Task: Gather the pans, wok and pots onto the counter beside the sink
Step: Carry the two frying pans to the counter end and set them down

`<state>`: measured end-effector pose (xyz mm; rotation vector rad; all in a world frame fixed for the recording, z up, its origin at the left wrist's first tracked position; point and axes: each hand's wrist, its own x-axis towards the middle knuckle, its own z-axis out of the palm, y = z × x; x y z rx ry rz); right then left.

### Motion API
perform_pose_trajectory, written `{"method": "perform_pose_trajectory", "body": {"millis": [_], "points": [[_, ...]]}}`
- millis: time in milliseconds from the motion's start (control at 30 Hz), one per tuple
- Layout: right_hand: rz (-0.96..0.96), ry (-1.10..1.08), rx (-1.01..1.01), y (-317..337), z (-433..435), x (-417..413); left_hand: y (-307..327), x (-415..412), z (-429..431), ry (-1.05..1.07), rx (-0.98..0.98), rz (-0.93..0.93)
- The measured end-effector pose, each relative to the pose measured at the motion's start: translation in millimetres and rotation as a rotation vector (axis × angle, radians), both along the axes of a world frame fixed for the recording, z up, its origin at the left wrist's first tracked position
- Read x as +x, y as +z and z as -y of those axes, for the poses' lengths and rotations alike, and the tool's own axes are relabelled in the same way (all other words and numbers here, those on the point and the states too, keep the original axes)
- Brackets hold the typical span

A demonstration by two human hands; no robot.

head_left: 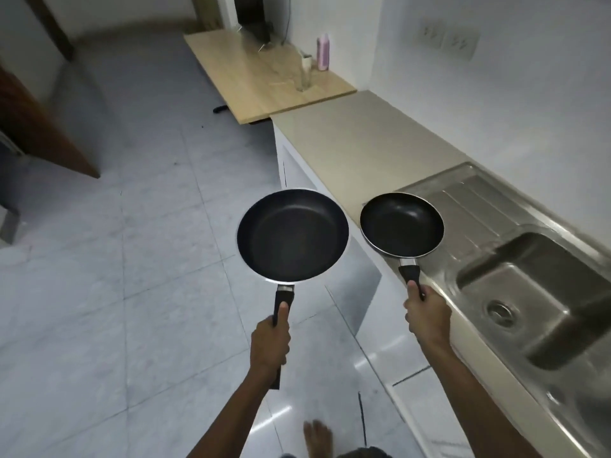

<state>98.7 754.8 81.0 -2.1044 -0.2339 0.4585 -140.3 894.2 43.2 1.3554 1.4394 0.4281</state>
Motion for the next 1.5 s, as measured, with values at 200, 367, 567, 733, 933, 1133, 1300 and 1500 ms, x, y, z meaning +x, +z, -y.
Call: {"method": "perform_pose_trajectory", "body": {"millis": [200,367,567,733,933,1133,1300,1500], "points": [[0.042,0.009,0.003,-4,-156,46,3,41,-159,0.015,0.019,0.001],[0.055,-0.029,0.014,-17,-296,94,-5,88,-313,-0.01,0.055,-0.011],[0.066,-0.131,-0.012,-11,-448,154,6,172,-498,-0.134,0.082,-0.051],[0.012,-0.265,-0.013,-16,-531,206,11,264,-613,-0.289,0.105,-0.086],[-0.007,-0.433,-0.044,-36,-605,289,-3,383,-709,-0.491,0.11,-0.063],[-0.061,-0.576,-0.101,-47,-659,367,-12,491,-782,-0.63,0.093,-0.117],[-0.098,-0.689,-0.094,-47,-690,396,-12,553,-818,-0.775,0.157,-0.189],[-0.108,-0.788,-0.102,-52,-723,416,-18,611,-857,-0.933,0.128,-0.182]]}}
